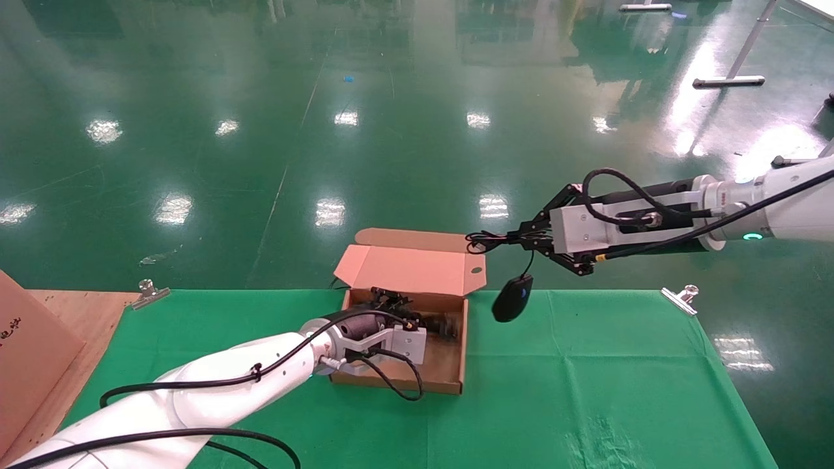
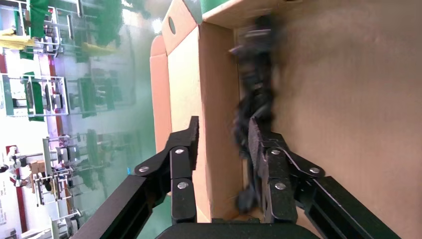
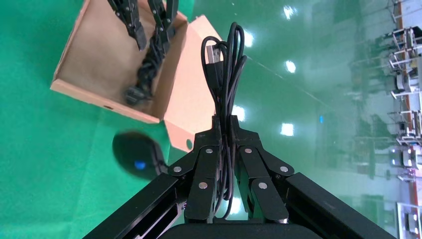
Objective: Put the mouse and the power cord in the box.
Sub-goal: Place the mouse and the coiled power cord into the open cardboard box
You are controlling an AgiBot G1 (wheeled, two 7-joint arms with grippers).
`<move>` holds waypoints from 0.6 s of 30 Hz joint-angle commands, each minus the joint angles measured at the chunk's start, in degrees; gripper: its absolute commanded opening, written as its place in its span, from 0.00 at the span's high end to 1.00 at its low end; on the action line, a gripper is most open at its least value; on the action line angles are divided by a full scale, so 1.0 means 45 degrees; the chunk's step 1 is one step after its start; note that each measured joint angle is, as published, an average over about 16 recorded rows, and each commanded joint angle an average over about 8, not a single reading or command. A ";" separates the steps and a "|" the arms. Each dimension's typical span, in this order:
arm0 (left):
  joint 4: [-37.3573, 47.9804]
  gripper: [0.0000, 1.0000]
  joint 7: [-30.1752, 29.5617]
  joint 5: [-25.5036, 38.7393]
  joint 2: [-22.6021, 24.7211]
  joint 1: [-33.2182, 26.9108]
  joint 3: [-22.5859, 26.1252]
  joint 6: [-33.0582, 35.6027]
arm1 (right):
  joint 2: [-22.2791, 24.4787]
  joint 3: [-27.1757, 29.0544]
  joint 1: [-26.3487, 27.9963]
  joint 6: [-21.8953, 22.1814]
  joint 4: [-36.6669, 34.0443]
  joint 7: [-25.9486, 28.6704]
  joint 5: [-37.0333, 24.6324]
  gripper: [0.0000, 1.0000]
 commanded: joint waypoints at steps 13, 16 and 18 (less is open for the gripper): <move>-0.1158 0.00 -0.0203 -0.2492 -0.1910 -0.0846 -0.0691 0.1596 | -0.1229 -0.0076 0.0026 0.0100 0.0134 0.0289 -0.0102 1.00; -0.2364 0.00 -0.0287 -0.3176 -0.3293 -0.0611 -0.1223 0.1956 | -0.1757 -0.0120 -0.0083 0.0279 0.0222 0.0427 -0.0158 1.00; -0.3277 0.00 -0.0476 -0.3593 -0.4309 -0.0386 -0.1545 0.2083 | -0.2061 -0.0174 -0.0230 0.0422 0.0435 0.0583 -0.0208 1.00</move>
